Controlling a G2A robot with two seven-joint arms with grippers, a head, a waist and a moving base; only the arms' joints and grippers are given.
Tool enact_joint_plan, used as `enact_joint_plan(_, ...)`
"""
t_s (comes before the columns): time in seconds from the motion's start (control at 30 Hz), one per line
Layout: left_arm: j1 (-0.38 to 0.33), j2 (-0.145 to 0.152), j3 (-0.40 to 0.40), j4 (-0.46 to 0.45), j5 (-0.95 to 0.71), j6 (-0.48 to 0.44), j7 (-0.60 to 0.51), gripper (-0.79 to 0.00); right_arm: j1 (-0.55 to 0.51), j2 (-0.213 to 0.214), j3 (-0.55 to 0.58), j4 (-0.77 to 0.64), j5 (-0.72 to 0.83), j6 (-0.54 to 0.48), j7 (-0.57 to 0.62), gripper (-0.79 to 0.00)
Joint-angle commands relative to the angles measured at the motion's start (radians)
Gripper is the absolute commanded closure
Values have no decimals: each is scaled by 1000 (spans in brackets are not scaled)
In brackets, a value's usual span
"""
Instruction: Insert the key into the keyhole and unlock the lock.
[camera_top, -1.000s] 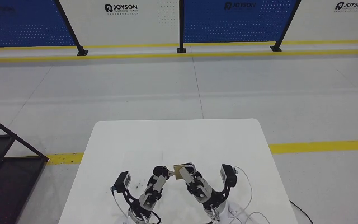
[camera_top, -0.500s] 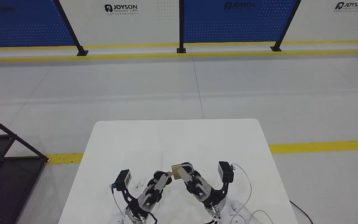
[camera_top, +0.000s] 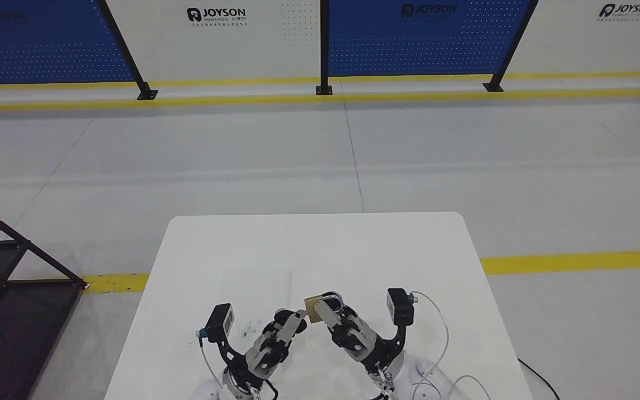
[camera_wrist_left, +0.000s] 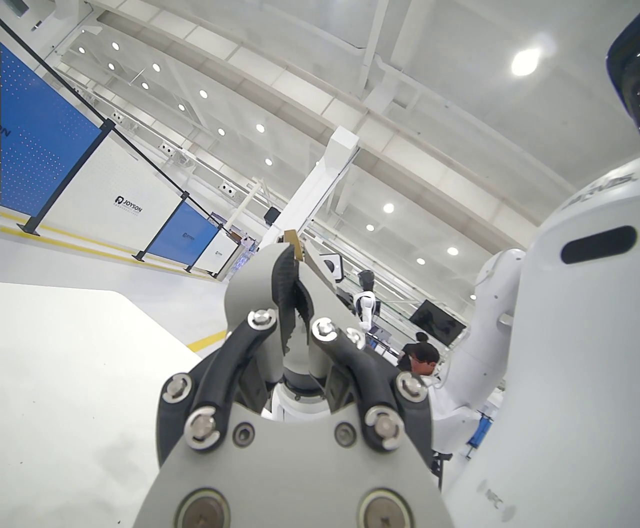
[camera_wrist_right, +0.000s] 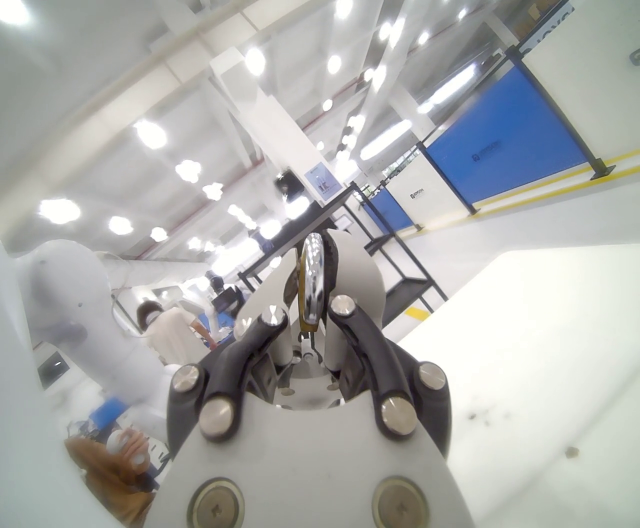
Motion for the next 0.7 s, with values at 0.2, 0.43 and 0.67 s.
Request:
enact_joint_plan(0.2,10,-5,-29,-2,107,37,51,0,-7,4,5,-7,13,5,15,0)
enact_joint_plan(0.43,8,-11,-37,5,201,69,109,0,-10,8,7,-13,34,5,40,0)
enact_joint_plan(0.67,16,-17,-42,0,388,211,228,0,-16,12,10,-20,50,6,64,0)
